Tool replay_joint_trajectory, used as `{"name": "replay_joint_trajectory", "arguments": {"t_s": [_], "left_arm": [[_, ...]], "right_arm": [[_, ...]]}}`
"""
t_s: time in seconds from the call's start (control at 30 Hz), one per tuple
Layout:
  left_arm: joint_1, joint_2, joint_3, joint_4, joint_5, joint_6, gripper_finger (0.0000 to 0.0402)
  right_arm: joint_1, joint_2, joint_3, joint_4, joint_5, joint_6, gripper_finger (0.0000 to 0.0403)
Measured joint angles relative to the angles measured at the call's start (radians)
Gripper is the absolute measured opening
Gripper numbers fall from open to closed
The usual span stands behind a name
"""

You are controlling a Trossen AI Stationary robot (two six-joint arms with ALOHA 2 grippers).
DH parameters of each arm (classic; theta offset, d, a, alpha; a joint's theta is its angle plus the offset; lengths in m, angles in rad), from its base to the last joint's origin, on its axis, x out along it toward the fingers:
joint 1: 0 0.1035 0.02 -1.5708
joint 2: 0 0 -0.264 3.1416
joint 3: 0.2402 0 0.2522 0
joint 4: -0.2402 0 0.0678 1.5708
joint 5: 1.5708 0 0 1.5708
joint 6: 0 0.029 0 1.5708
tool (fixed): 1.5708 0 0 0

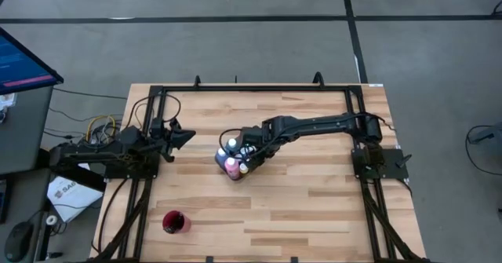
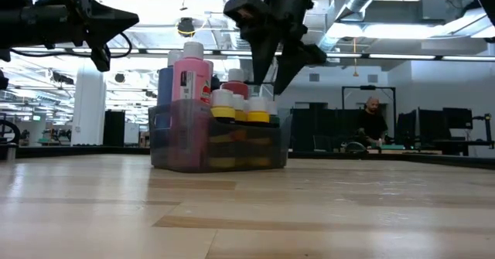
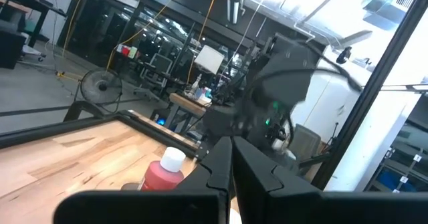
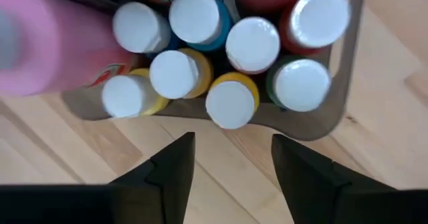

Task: Pick & Place Paint Supplies
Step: Return to Home Position

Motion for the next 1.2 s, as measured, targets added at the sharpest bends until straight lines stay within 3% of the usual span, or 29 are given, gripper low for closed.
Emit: {"name": "replay_joint_trajectory", "arguments": {"t_s": [0.3,0.5,0.67,0.77,0.9,1.03,1.2], "left_arm": [[0.0,0.0,0.0,0.005,0.0,0.0,0.0003],[0.0,0.0,0.0,0.008,0.001,0.0,0.0003],[0.0,0.0,0.0,0.012,0.001,0.0,0.0003],[0.0,0.0,0.0,0.012,0.001,0.0,0.0003],[0.0,0.0,0.0,0.012,0.001,0.0,0.0003],[0.0,0.0,0.0,0.012,0.001,0.0,0.0003],[0.0,0.0,0.0,0.012,0.001,0.0,0.0003]], "right_arm": [[0.034,-0.185,0.119,-0.043,0.0,-0.189,0.0186],[0.133,-0.473,0.13,0.048,0.001,-0.443,0.017],[0.237,-0.751,0.09,0.117,0.041,-0.529,0.0148],[0.317,-0.92,-0.017,0.188,0.172,-0.556,0.0133],[0.384,-1.145,-0.276,0.346,0.357,-0.582,0.0116],[0.393,-1.371,-0.575,0.504,0.427,-0.583,0.0104],[0.382,-1.618,-0.904,0.674,0.431,-0.583,0.0093]]}}
